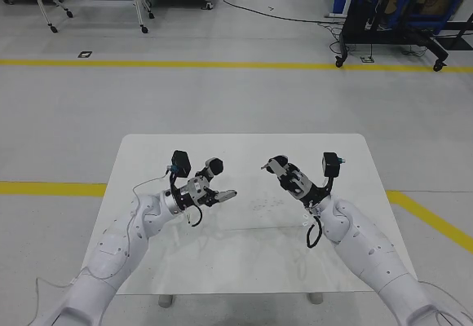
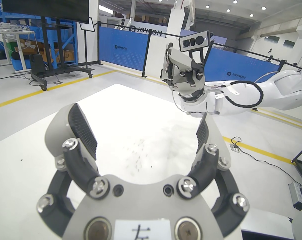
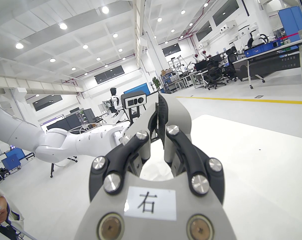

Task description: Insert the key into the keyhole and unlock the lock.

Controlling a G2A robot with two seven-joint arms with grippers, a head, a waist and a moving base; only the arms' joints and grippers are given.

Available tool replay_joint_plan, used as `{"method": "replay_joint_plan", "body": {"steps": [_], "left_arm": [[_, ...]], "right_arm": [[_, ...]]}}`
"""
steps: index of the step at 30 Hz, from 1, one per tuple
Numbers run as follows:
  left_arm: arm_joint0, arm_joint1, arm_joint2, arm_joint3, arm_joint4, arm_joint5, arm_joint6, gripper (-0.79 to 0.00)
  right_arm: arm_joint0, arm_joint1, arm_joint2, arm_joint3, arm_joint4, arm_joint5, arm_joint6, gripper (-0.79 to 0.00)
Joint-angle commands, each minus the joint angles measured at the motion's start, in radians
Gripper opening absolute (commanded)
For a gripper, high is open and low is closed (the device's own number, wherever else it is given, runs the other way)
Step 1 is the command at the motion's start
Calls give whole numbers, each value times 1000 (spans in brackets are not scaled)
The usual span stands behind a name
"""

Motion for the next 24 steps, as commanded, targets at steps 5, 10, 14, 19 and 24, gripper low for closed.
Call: {"method": "replay_joint_plan", "body": {"steps": [5, 10, 14, 19, 24], "left_arm": [[20, -3, 10, -37, -43, 0, 4, 0], [36, 7, 131, -113, -317, 0, -42, -148], [36, 7, 131, -113, -317, 0, -42, -336], [36, 7, 131, -113, -317, 0, -42, -394], [36, 7, 131, -113, -317, 0, -42, -456]], "right_arm": [[-7, -1, 0, -5, 8, 14, 11, -785], [-14, -4, 1, -10, 34, 77, 79, -785], [-14, -4, 1, -10, 34, 77, 79, -785], [-14, -4, 1, -10, 34, 77, 79, -785], [-14, -4, 1, -10, 34, 77, 79, -785]]}}
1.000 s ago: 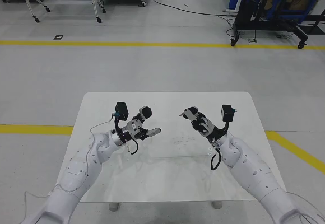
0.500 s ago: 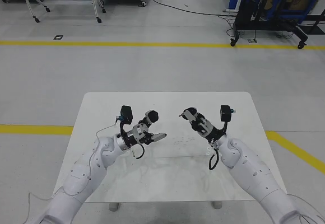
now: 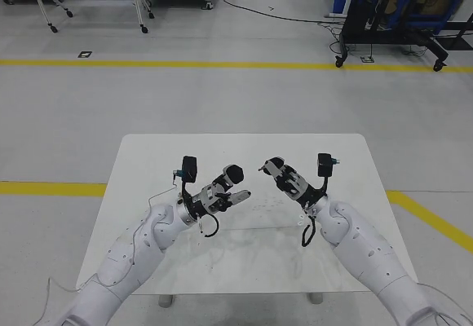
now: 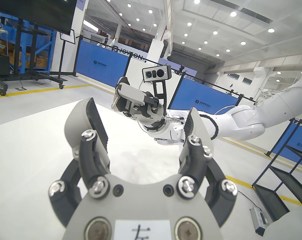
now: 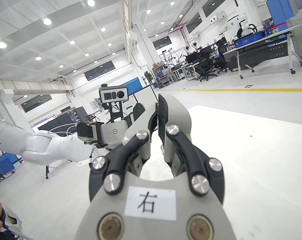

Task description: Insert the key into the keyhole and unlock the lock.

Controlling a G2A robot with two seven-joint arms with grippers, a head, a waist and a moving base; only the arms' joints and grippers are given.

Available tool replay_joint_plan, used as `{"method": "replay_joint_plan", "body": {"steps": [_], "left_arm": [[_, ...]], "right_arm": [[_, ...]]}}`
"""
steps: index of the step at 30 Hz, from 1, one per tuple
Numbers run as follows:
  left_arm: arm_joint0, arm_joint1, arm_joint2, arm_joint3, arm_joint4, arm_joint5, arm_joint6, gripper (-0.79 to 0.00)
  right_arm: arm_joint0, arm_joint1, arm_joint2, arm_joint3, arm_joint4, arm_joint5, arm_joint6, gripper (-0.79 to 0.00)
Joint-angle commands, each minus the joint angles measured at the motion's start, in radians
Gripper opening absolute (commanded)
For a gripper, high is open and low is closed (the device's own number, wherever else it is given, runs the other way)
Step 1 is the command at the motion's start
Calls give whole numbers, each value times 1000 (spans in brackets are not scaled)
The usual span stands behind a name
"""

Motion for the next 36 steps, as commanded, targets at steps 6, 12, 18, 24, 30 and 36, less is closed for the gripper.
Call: {"method": "replay_joint_plan", "body": {"steps": [6, 12, 18, 24, 30, 36], "left_arm": [[0, 0, 0, 0, -4, 0, 0, 0], [0, 0, 0, 0, -4, 0, 0, 0], [28, -1, -6, -16, -101, 0, -67, -228], [2, 2, 33, 4, -385, 0, -272, -477], [-25, 4, 52, 35, -567, 4, -445, -600], [-36, -2, 55, 44, -612, 30, -509, -591]], "right_arm": [[-29, -6, -41, 7, 71, -46, 50, -785], [-29, -6, -41, 7, 71, -46, 50, -785], [-50, -6, -30, -23, 107, -24, 78, -785], [-69, -2, -6, -40, 198, -44, 153, -785], [-73, 7, -18, -56, 451, -13, 377, -785], [-75, 14, -1, -79, 564, 23, 493, -785]]}}
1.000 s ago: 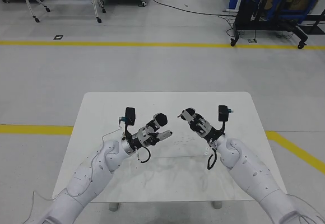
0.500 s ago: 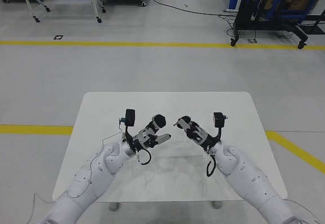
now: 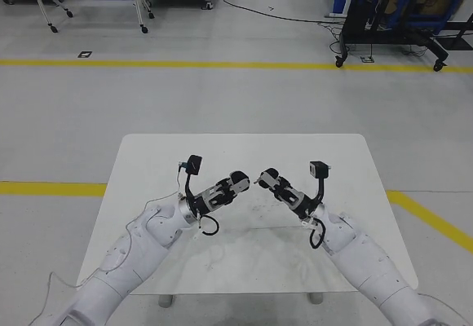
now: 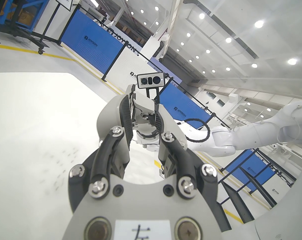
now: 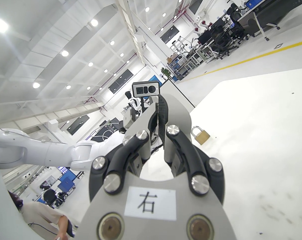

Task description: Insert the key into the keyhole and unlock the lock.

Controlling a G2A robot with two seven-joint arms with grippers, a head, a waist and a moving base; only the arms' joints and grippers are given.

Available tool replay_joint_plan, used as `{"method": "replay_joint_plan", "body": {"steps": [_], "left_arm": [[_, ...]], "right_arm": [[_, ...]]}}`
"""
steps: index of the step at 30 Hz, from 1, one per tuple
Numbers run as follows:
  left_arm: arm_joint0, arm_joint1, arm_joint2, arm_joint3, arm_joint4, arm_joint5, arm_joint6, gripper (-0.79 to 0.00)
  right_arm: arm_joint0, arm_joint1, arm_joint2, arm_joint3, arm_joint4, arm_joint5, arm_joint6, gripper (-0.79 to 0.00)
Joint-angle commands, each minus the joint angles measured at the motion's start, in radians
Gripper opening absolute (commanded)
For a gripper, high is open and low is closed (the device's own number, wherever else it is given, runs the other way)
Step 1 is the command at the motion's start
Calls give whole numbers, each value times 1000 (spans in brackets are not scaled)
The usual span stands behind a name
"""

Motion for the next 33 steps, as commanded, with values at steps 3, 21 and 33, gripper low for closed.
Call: {"method": "replay_joint_plan", "body": {"steps": [3, 21, 33], "left_arm": [[-2, -5, -3, 2, -3, 12, -17, -588], [-4, -32, -10, 16, 31, 51, -47, -785], [6, -36, -44, 21, 46, 45, -48, -785]], "right_arm": [[-5, 1, 7, -12, 30, 9, 41, -785], [-11, -16, 16, -22, 3, 36, 59, -785], [-21, -22, 39, -21, -18, 24, 50, 0]]}}
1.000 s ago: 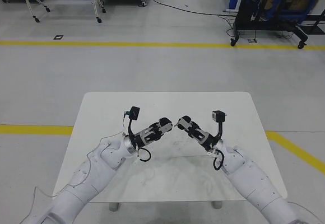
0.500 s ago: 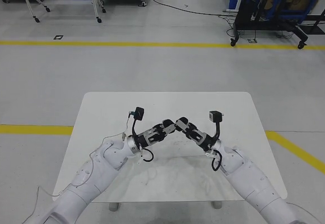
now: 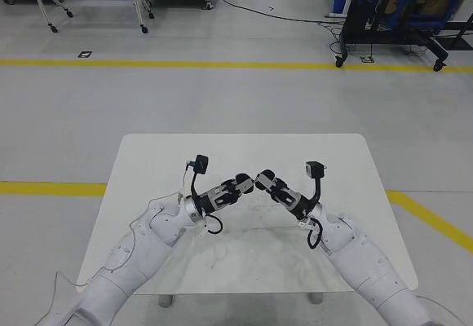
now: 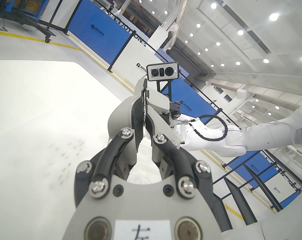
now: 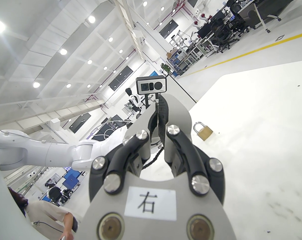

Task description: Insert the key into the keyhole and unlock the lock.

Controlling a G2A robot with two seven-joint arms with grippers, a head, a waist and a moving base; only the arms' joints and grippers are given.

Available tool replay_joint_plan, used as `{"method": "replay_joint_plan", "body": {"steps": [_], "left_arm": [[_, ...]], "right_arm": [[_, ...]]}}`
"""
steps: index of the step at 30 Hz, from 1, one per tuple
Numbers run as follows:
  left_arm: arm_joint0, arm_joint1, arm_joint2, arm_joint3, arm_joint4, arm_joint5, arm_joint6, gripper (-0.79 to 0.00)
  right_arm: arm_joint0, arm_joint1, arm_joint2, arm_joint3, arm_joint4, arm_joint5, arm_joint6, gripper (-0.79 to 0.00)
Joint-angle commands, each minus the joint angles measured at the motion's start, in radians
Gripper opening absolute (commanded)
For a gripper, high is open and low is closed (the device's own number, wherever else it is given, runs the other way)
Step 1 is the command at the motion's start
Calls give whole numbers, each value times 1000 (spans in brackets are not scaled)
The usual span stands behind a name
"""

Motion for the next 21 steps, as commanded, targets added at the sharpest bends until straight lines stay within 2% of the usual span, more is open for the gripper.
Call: {"method": "replay_joint_plan", "body": {"steps": [1, 17, 18, 21], "left_arm": [[4, 1, -9, -2, 6, -4, 2, -785], [35, 5, -62, -26, 2, -23, -17, -785], [36, 6, -63, -27, 7, -30, -28, -785], [36, 9, -65, -34, 38, -36, -61, -785]], "right_arm": [[-1, 0, 3, 0, -2, -1, 0, 0], [-1, 0, 3, 0, -2, -1, 0, 0], [1, 1, 9, -5, -18, 3, 3, 0], [7, 26, 82, -30, -190, 13, 57, 0]]}}
